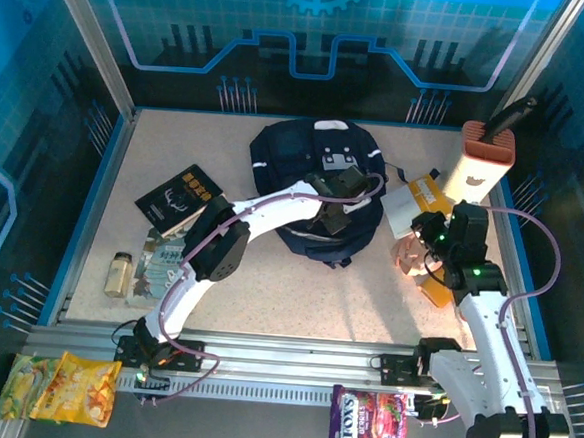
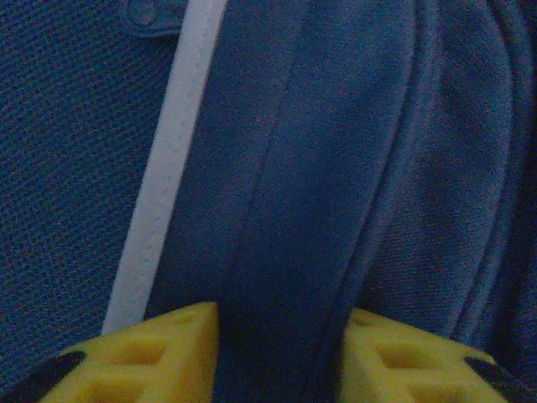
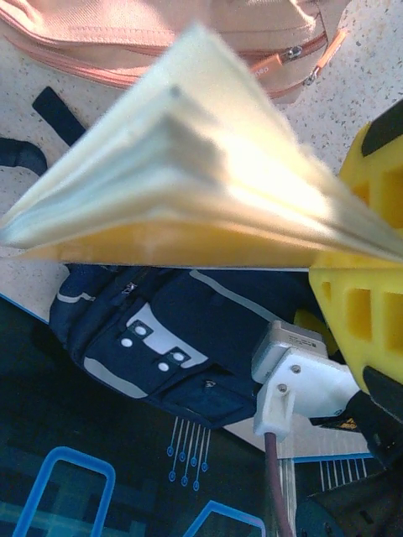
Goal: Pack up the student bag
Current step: Open the student bag at the top-center of the table.
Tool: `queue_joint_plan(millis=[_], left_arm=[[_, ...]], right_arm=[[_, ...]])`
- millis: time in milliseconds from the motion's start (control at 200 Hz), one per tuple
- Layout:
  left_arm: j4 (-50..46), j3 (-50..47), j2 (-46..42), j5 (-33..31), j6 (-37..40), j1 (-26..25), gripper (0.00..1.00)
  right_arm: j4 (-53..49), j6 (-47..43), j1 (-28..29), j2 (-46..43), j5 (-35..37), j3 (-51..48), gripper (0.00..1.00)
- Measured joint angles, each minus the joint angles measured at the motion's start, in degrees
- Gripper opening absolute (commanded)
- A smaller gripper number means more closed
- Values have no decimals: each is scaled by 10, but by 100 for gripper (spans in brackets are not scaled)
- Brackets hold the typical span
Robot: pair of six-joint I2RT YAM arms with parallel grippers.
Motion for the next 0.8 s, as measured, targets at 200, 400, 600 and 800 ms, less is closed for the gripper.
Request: queue_joint_plan(millis=[200,400,600,800], left_arm=[[2,0,-3,0,-2,-2,6],[14,-15,-46,0,-17,-2,0],[68,-69,-127,-16,-42,3,0],[156,-143,-205,-42,-65,3,0]], right_arm=[[-22,-11,-20,-26,3,0,0],[-60,-28,-38,-59,18,1,0],[-108,-43,-47,-65,22,2,0],[-101,-51,-50,-71,-36,0,0]])
